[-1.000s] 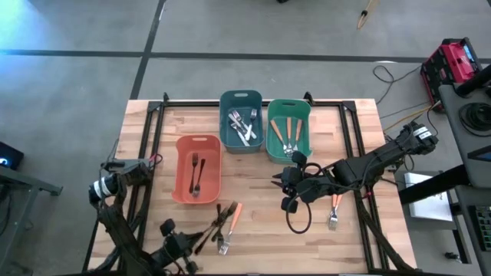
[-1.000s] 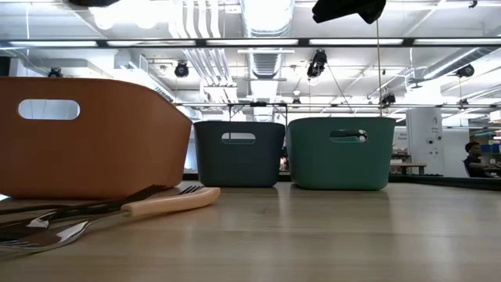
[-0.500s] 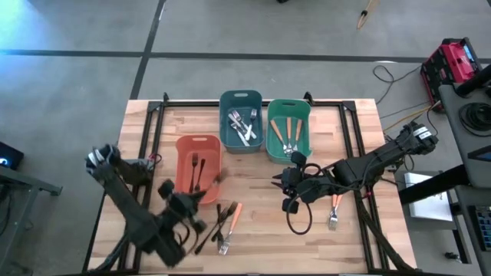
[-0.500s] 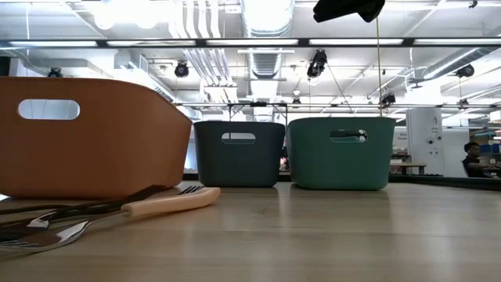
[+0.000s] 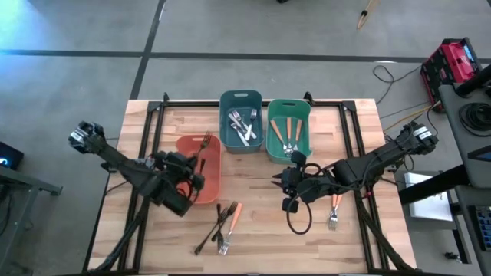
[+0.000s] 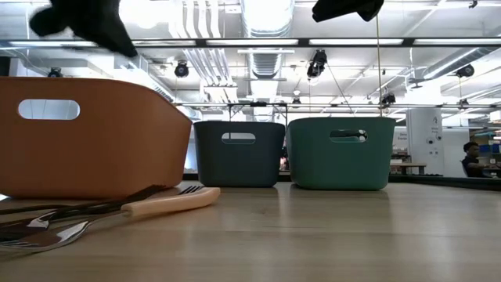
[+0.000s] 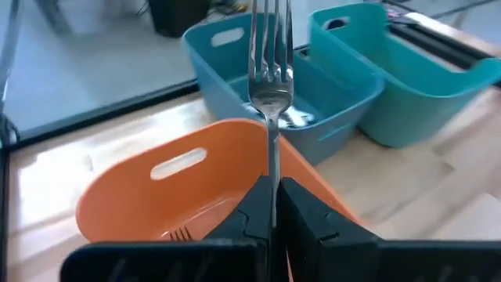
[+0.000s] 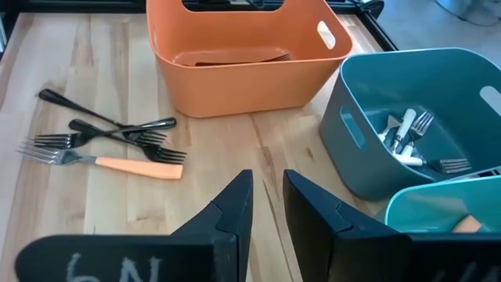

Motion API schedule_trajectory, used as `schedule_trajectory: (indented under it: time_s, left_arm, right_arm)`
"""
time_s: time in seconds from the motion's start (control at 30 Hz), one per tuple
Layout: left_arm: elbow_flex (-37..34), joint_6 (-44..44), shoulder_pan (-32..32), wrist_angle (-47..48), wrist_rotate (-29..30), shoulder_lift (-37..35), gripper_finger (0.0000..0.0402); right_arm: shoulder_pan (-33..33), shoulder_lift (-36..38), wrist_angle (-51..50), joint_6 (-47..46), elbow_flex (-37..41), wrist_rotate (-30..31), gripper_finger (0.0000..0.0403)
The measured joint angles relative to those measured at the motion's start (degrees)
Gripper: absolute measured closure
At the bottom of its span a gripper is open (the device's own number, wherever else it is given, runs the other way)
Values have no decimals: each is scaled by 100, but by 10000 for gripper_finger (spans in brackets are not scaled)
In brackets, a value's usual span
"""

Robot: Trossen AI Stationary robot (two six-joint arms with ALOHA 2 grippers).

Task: Sort silverware by color (type)
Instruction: Put the black fork into the orange bin

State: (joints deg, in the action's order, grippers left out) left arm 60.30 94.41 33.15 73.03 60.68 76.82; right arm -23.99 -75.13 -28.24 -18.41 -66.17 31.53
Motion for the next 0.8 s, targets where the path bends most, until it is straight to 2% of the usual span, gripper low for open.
schedule_trajectory:
  time_s: [0.13,0.37,0.8]
  left_arm:
    - [-488,17,-172,-610,-160,-27,401]
    - [-866,659,-192,-624,-1622,41,401]
    - [-1212,812,-664,-891,-1653,87,401]
  right_arm:
    - [0,0,8,0,0,2,339]
    - [2,0,16,91,0,16,337]
    - [9,0,62,107,0,197,335]
